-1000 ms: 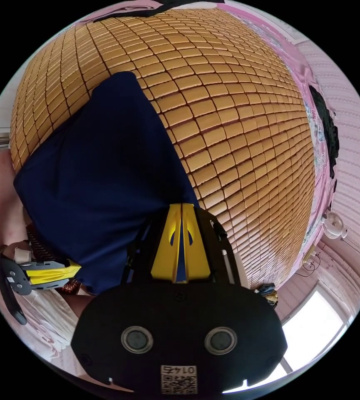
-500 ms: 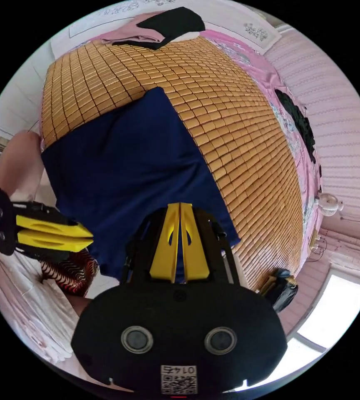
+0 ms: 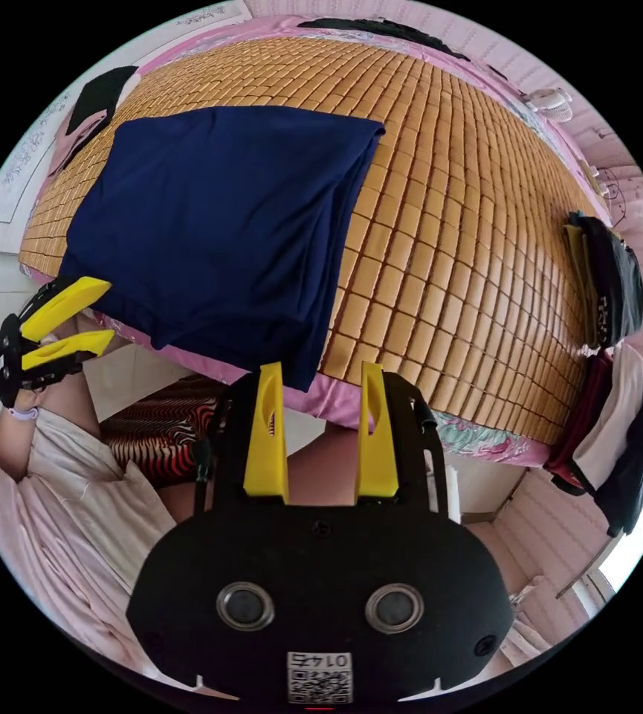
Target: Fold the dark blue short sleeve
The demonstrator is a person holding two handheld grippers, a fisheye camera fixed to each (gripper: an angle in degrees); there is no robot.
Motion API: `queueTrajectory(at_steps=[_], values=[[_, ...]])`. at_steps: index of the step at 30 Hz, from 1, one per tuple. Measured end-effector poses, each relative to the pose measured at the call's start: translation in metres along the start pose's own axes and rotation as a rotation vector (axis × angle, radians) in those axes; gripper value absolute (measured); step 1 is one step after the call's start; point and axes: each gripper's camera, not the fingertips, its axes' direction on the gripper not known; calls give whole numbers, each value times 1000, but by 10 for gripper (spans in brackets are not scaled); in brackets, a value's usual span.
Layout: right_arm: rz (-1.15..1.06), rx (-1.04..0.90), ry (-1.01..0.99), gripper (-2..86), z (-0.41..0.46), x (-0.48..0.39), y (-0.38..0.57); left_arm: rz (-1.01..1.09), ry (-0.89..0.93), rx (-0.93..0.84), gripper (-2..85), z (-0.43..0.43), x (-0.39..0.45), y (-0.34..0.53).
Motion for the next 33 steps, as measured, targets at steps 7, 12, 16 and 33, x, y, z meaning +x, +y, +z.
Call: queueTrajectory(at_steps=[7, 12, 16, 33], values=[[-1, 67, -30, 108, 4, 46, 38, 39, 44, -55, 147, 31, 22, -26], [15, 92, -76, 106, 5, 74, 62, 121, 83, -93, 167, 68, 37, -60], [2, 92, -142, 74, 4, 92, 81, 156, 115, -142, 183, 100, 43, -85], [16, 374, -579, 10, -10, 202, 164, 250, 127, -167, 181, 154, 70, -120]])
